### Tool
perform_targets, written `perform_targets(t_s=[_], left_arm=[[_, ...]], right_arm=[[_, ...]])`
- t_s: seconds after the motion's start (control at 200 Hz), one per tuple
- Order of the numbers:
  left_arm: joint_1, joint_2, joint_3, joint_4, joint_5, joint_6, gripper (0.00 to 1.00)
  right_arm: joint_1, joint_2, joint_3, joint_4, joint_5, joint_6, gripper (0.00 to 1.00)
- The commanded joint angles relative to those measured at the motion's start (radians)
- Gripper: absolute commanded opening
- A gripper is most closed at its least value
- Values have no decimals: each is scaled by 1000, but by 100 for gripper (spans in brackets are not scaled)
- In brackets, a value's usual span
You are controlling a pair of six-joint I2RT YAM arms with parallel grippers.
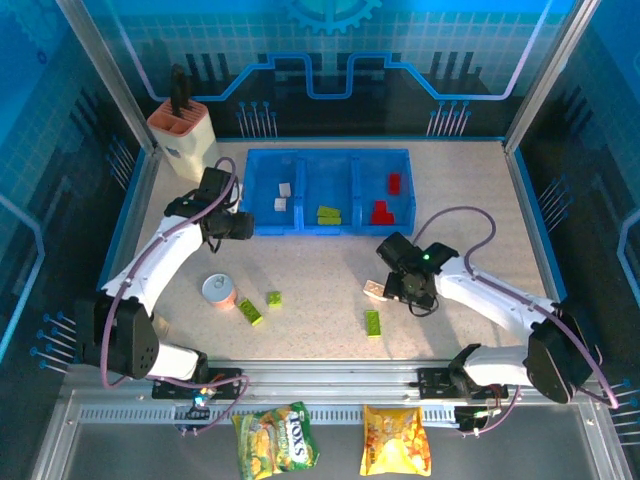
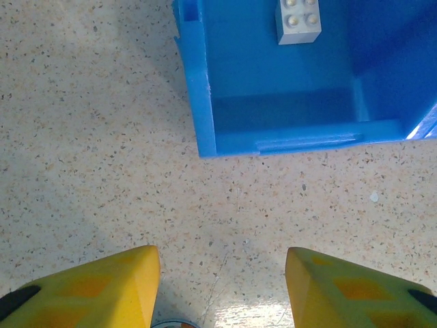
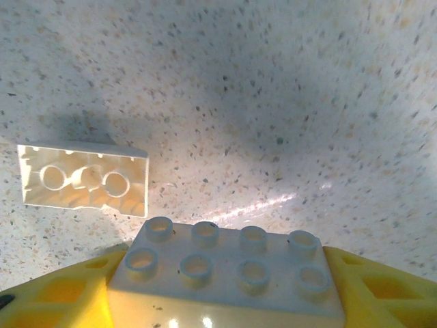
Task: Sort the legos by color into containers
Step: Pick up the lego from the bottom-center of the table, then place the lego in the container.
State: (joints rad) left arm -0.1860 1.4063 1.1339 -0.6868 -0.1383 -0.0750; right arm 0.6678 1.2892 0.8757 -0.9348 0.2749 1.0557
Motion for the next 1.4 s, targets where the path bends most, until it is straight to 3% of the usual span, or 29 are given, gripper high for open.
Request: perform_targets(t_s=[0.0, 0.325, 0.56, 0.945, 1.396], left_arm=[[8, -29, -20, 20, 10, 13, 52], [26, -58, -30, 37, -13, -3, 53], [39, -79, -38, 52, -15, -11, 53], [45, -109, -56, 81, 30, -35, 53], [46, -114, -54, 95, 61, -45, 53]], right_arm=[[43, 67, 111, -103, 90, -111, 60], [210, 369, 473, -165, 147, -248, 59], [280, 591, 732, -145, 76, -299, 60], [262, 787, 930, 118, -214, -297, 63], [196, 893, 1038, 347, -279, -217, 63]])
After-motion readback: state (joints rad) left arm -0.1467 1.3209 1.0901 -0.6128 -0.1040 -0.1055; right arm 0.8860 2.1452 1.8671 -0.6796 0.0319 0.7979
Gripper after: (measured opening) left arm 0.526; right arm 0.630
